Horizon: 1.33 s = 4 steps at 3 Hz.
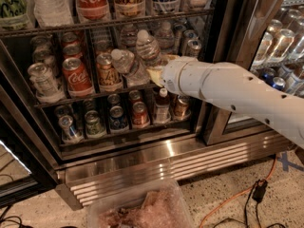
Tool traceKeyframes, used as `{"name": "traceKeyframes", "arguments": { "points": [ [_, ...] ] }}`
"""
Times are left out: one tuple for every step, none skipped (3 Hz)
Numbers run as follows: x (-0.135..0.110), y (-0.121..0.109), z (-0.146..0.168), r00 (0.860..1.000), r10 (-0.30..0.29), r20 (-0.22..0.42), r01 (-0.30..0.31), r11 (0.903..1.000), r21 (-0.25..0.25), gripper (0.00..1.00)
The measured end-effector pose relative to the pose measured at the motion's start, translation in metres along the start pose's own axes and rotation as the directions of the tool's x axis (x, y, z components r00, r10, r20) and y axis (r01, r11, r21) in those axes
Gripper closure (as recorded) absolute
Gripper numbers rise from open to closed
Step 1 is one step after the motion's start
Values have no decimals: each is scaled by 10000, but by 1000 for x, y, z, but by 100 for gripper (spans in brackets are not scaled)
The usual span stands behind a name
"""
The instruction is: Pick water bottle from middle shelf of fridge
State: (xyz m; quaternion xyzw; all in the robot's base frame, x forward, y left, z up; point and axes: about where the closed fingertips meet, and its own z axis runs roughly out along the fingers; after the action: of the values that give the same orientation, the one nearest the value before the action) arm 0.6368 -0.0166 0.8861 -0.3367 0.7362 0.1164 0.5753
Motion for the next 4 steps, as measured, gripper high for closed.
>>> {"name": "traceKeyframes", "arguments": {
  "points": [
    [-22, 9, -17, 9975, -359, 610, 367, 9993, -119, 100],
    [-38, 16, -34, 9916, -668, 1104, 701, 9972, -259, 100],
    [-53, 23, -57, 9827, -1145, 1453, 1207, 9921, -343, 100],
    [-53, 23, -58, 9827, -1150, 1450, 1212, 9920, -344, 100]
  ]
}}
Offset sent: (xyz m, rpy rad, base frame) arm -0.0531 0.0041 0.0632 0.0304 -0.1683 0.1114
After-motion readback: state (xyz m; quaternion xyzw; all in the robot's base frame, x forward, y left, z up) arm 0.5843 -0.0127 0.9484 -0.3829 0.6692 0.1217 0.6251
